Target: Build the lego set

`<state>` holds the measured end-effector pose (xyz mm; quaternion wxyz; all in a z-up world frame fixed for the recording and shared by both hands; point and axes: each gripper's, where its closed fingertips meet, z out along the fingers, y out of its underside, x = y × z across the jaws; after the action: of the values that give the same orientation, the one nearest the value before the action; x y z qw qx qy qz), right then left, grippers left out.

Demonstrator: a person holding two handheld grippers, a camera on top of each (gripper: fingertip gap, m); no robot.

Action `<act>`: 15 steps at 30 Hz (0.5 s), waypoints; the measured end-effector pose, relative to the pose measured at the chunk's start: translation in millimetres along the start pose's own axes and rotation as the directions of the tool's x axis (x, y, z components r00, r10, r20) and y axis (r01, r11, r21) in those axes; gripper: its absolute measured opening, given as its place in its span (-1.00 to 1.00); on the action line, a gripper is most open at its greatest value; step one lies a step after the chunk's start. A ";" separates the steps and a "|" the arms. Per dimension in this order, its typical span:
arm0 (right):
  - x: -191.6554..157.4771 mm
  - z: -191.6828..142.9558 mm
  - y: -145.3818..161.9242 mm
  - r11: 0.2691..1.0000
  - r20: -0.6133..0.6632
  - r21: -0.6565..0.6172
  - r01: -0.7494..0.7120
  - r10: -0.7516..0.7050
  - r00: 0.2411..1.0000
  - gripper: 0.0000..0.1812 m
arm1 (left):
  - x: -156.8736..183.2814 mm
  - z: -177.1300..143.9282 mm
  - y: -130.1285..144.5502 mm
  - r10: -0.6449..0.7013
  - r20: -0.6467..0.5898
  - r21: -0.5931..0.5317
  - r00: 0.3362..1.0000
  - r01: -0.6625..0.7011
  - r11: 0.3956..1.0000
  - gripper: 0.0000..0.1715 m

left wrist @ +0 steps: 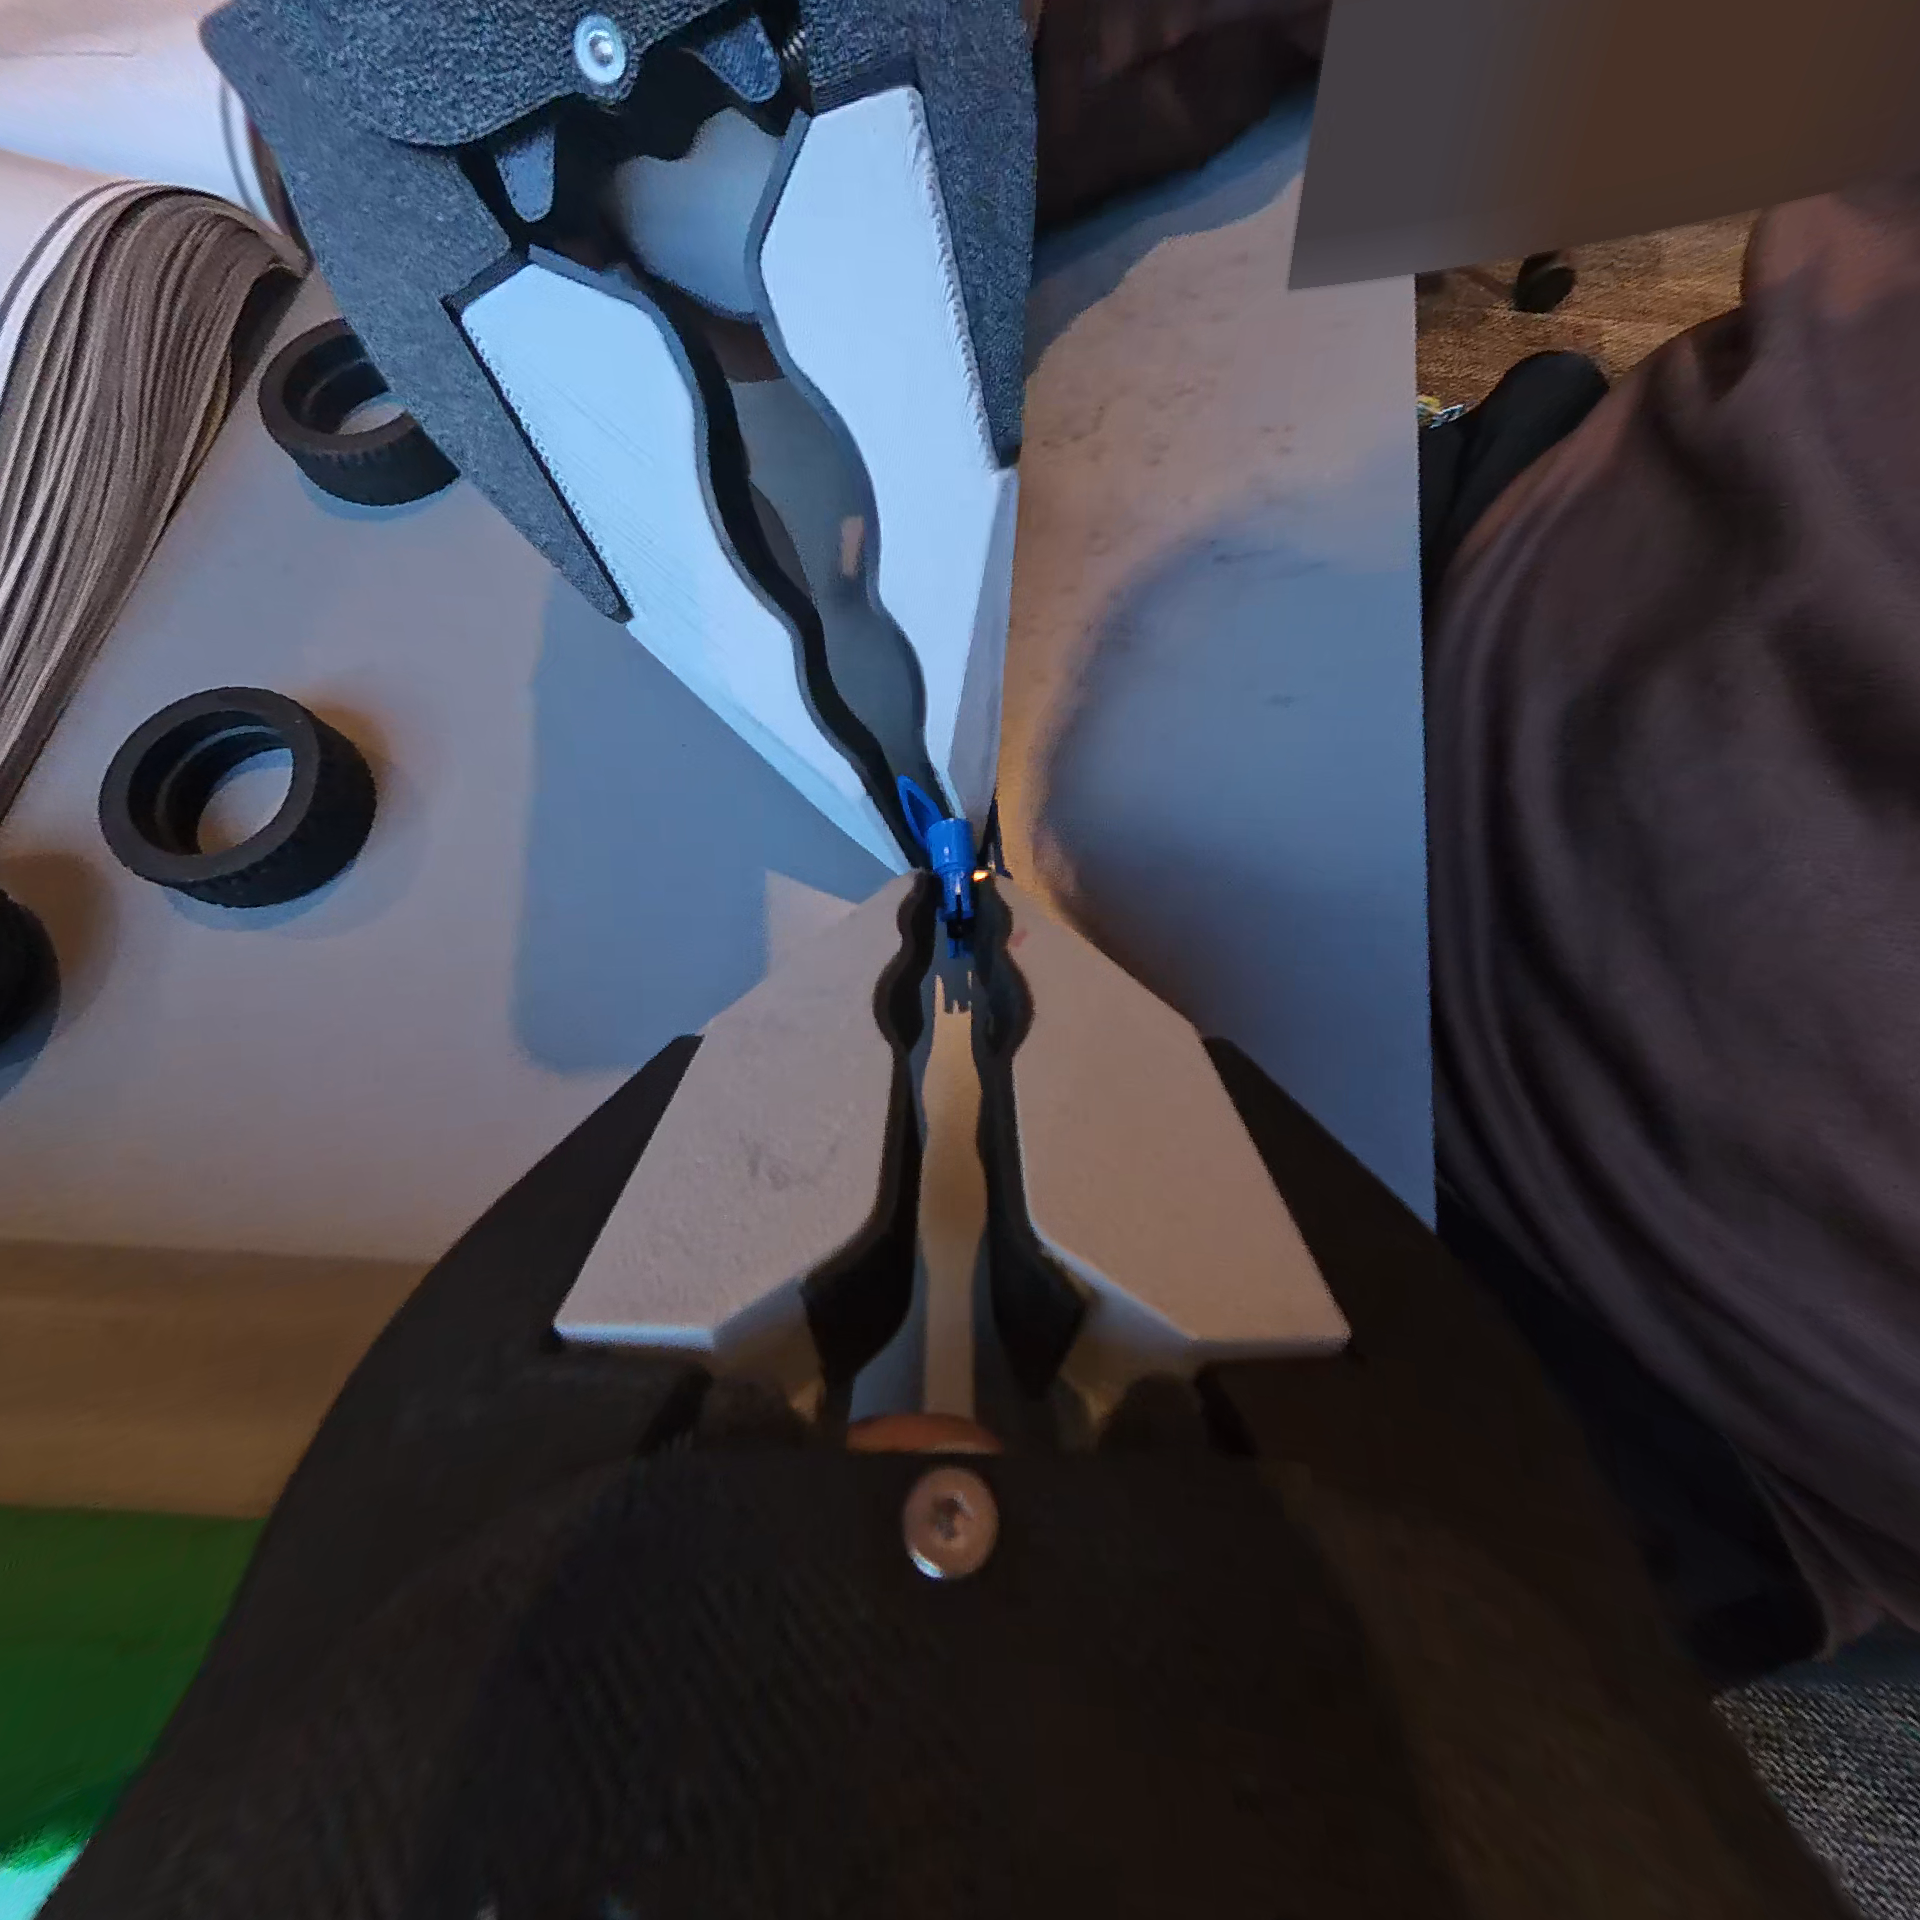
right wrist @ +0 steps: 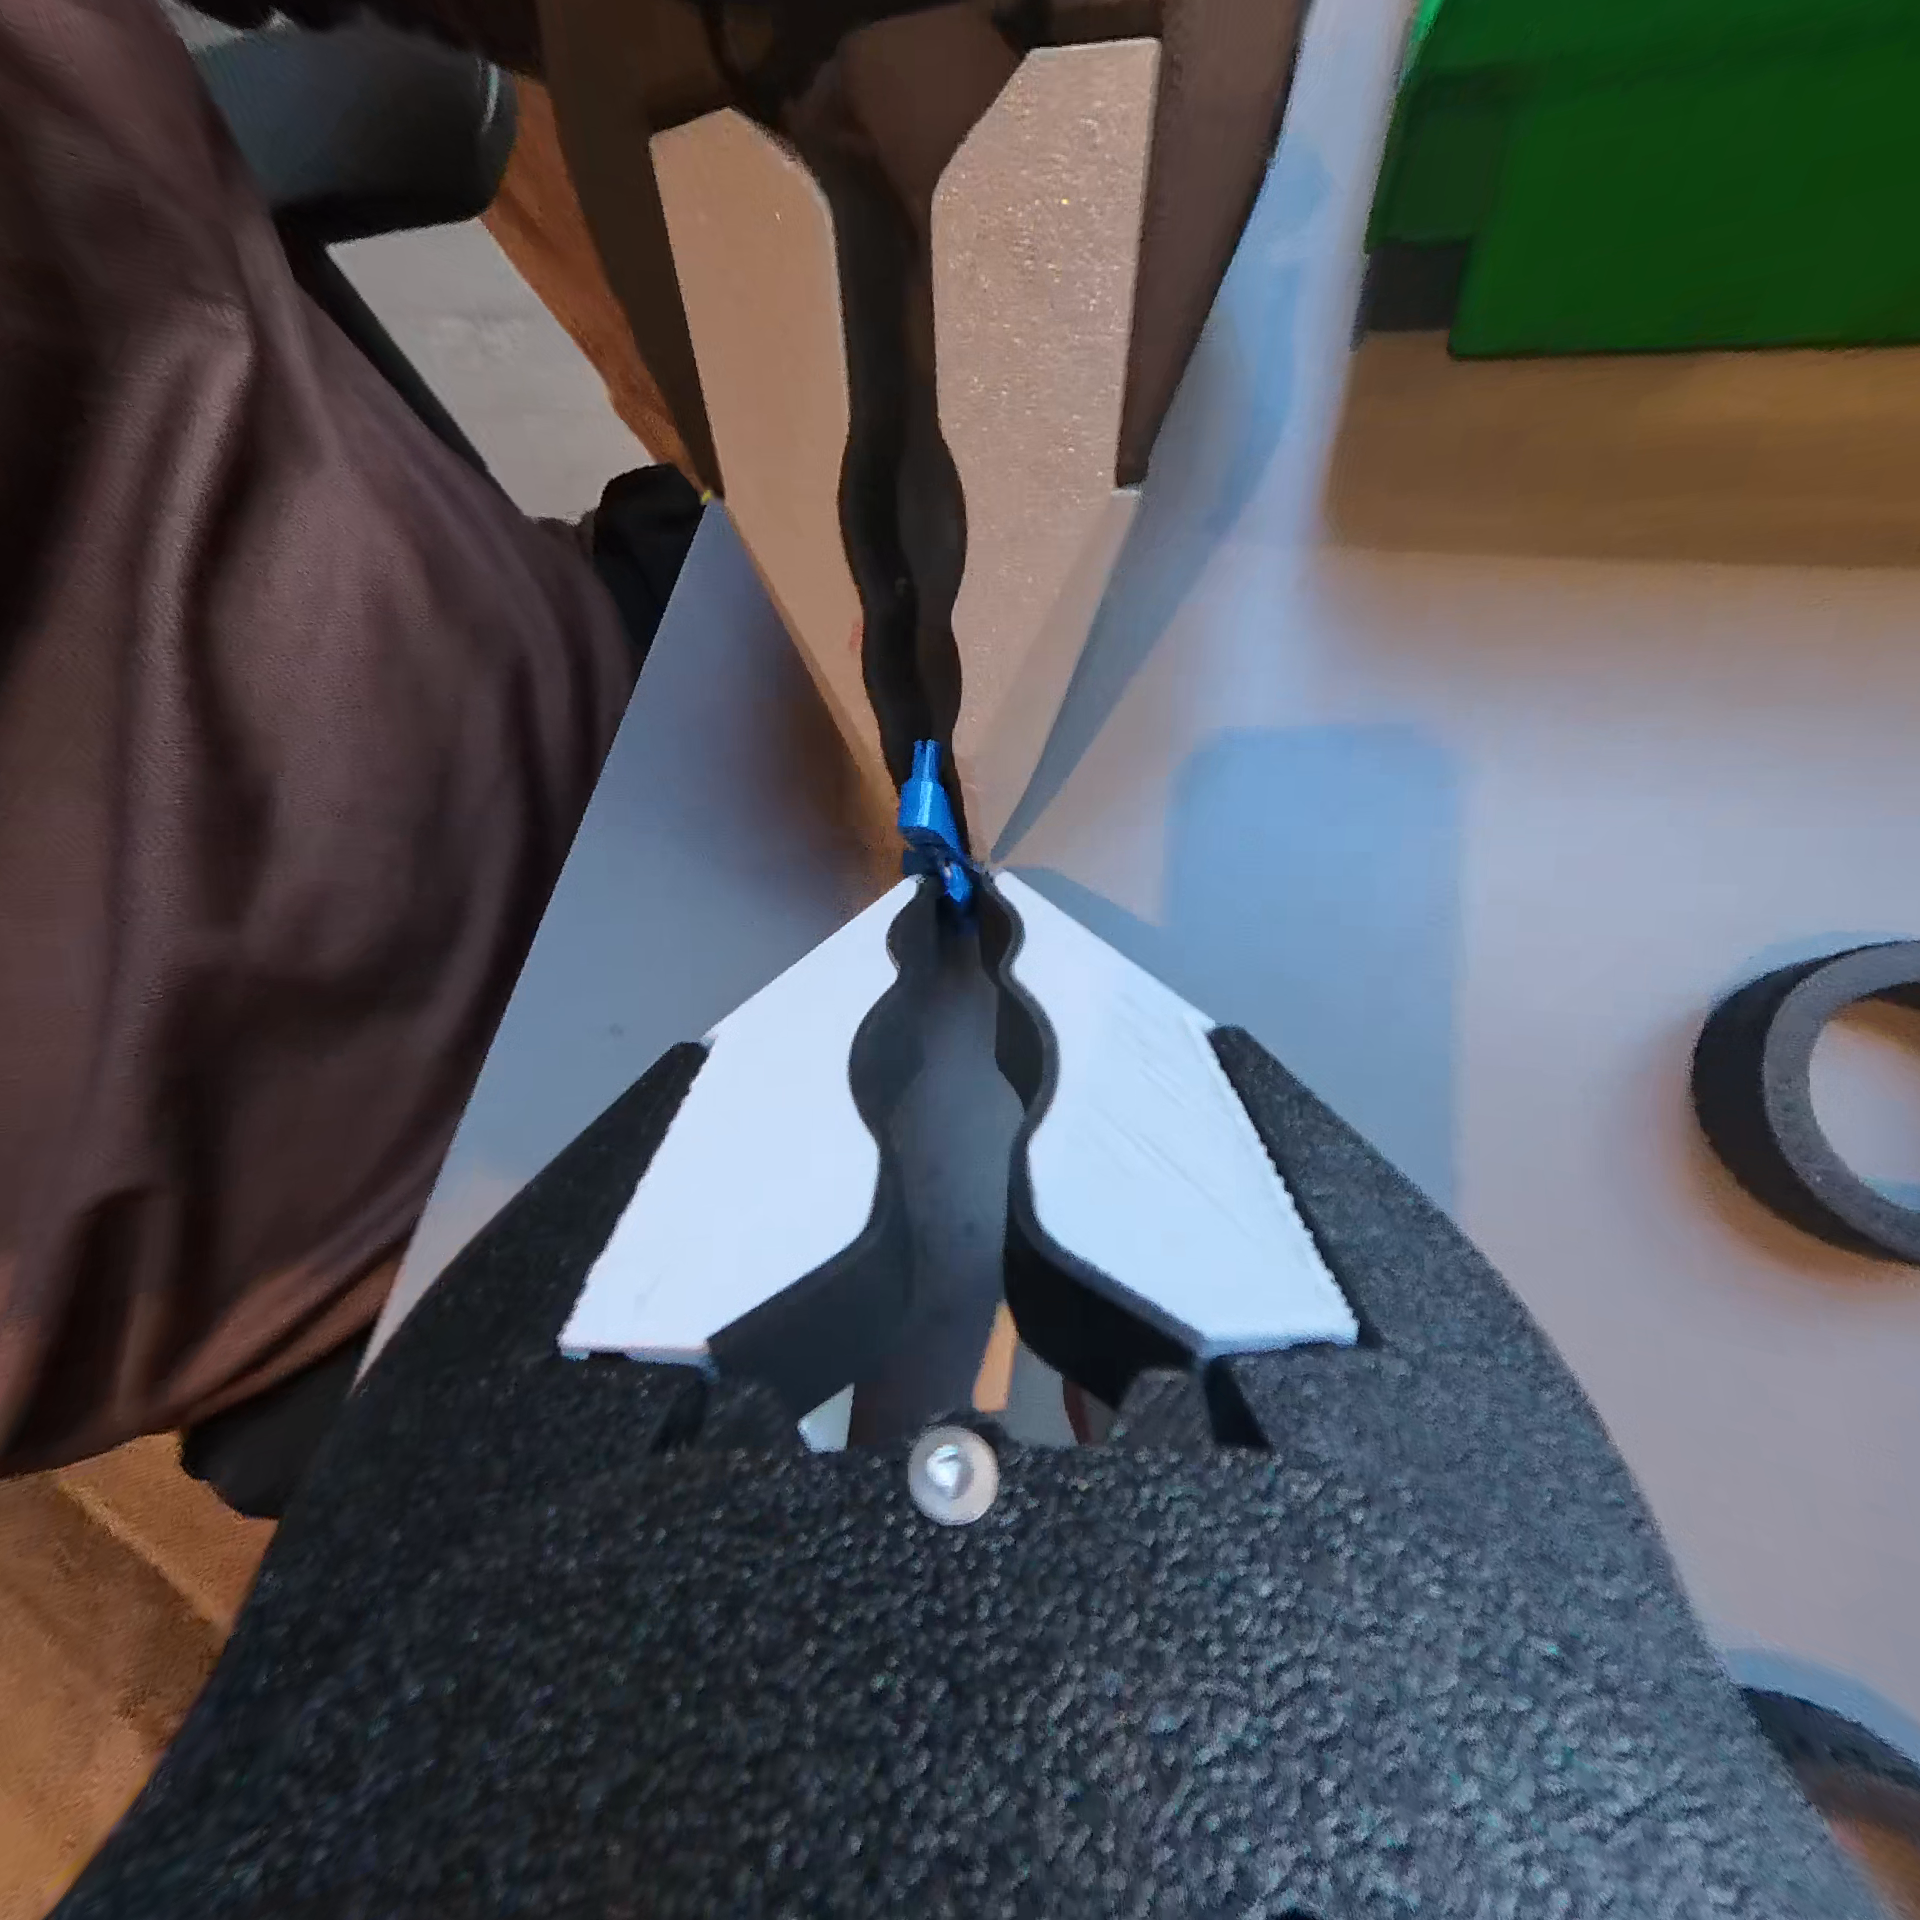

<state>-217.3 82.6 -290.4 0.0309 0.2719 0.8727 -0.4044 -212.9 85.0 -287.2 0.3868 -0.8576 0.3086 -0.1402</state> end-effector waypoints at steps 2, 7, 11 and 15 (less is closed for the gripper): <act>0.3 0.7 0.1 0.997 -0.048 -0.027 0.071 -0.072 0.996 -0.95 | 0.3 0.1 -0.1 -0.021 -0.015 -0.001 1.000 0.021 1.000 -0.96; 9.5 0.5 -2.0 1.000 -0.207 0.015 -0.004 0.007 0.978 -0.94 | -7.7 -2.1 1.2 -0.073 0.045 0.004 0.996 0.073 0.997 -0.96; 12.9 -1.0 -2.5 0.999 -0.326 -0.024 0.048 -0.053 0.944 -0.94 | -12.3 -2.5 1.5 -0.137 0.060 0.012 0.989 0.137 0.991 -0.95; 18.6 -2.5 -3.5 1.000 -0.413 0.006 0.008 -0.005 0.911 -0.94 | -17.2 -3.1 2.1 -0.152 0.114 0.014 0.982 0.152 0.988 -0.96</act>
<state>-234.4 90.9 -291.4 -0.1568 0.3485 0.8588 -0.3414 -228.6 93.1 -286.8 0.3945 -0.8842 0.2191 -0.1207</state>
